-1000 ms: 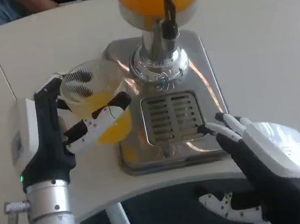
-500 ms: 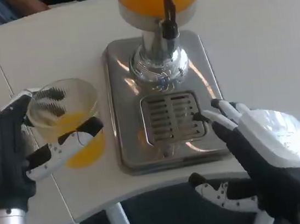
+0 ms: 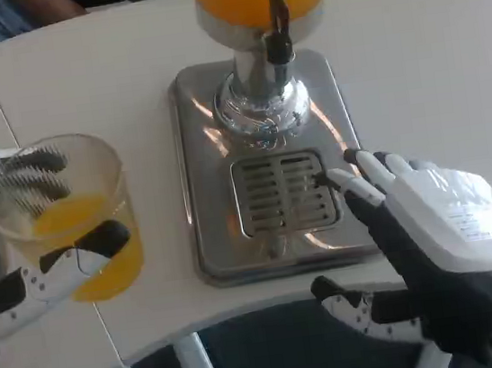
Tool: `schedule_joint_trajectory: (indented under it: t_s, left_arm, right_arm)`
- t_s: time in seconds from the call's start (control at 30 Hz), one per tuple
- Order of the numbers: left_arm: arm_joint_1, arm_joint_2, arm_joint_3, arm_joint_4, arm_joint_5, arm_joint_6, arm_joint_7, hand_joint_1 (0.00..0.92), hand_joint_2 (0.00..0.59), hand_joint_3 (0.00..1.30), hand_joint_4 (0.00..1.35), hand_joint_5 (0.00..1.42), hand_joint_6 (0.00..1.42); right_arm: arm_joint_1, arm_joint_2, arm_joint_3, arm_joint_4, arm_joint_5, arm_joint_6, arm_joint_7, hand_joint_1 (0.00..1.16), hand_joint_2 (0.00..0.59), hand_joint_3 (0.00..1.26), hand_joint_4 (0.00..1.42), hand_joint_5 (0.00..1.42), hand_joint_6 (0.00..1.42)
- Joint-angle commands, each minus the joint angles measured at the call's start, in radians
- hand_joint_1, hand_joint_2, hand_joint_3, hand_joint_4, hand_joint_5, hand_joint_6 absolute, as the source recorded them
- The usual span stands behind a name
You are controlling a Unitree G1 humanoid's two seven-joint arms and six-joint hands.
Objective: Grasp the cup under the faucet to collect the drink, then remove the cup.
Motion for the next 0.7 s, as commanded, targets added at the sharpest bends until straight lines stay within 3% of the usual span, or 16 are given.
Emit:
schedule_joint_trajectory:
  t_s: [0.03, 0.3, 0.5, 0.7]
  left_arm:
    - [0.040, -0.005, 0.015, -0.072, -0.038, -0.064, -0.031, 0.584, 0.000, 0.95, 1.16, 1.35, 1.42]
    - [0.086, -0.009, 0.020, -0.122, -0.060, -0.100, -0.077, 0.584, 0.000, 0.95, 1.16, 1.35, 1.42]
    - [0.112, -0.012, 0.024, -0.136, -0.066, -0.129, -0.106, 0.584, 0.000, 0.95, 1.16, 1.35, 1.42]
    - [0.150, -0.020, 0.017, -0.162, -0.071, -0.157, -0.139, 0.584, 0.000, 0.95, 1.16, 1.35, 1.42]
  right_arm:
    - [0.033, 0.023, 0.040, 0.030, -0.021, -0.027, -0.040, 0.71, 0.376, 0.12, 0.00, 0.00, 0.00]
    - [0.080, 0.047, 0.122, 0.042, -0.066, -0.035, -0.089, 0.71, 0.377, 0.12, 0.00, 0.00, 0.00]
    - [0.119, 0.043, 0.197, 0.025, -0.122, -0.046, -0.094, 0.71, 0.384, 0.11, 0.00, 0.00, 0.00]
    - [0.217, 0.047, 0.253, -0.027, -0.198, -0.054, -0.108, 0.71, 0.389, 0.08, 0.00, 0.00, 0.00]
